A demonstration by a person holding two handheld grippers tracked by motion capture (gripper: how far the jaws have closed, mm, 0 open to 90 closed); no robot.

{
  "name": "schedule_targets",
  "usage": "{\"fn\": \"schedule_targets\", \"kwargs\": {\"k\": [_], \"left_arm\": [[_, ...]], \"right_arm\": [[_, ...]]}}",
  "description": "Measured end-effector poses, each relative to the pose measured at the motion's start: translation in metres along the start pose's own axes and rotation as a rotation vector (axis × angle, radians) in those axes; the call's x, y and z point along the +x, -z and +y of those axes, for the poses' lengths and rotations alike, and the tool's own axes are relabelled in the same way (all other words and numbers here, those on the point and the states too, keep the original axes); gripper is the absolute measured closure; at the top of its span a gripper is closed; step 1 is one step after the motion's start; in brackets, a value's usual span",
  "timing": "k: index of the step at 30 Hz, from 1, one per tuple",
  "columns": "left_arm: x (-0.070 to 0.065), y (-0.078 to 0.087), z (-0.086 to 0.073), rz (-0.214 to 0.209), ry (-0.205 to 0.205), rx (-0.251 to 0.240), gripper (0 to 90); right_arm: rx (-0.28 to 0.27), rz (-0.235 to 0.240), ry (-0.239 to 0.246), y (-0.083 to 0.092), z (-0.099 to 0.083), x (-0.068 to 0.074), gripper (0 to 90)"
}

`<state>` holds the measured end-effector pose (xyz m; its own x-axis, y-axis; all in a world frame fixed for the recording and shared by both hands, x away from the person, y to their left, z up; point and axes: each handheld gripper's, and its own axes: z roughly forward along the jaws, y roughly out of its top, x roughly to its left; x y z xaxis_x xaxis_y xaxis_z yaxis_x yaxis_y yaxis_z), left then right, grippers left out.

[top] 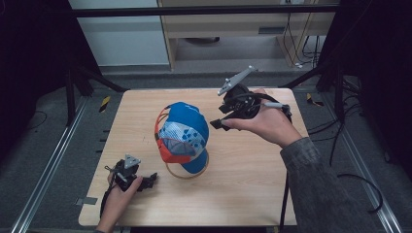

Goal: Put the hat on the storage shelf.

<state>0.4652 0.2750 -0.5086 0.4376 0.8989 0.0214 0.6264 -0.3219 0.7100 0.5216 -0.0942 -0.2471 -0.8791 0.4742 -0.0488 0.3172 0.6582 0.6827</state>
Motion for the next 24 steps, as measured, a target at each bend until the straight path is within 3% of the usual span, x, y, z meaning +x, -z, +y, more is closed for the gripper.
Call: {"fn": "schedule_targets", "kwargs": {"k": [24], "left_arm": [[-0.001, 0.000, 0.000, 0.000, 0.006, -0.003, 0.0]], "right_arm": [[-0.077, -0.123, -0.052, 0.014, -0.027, -0.005, 8.7]]}}
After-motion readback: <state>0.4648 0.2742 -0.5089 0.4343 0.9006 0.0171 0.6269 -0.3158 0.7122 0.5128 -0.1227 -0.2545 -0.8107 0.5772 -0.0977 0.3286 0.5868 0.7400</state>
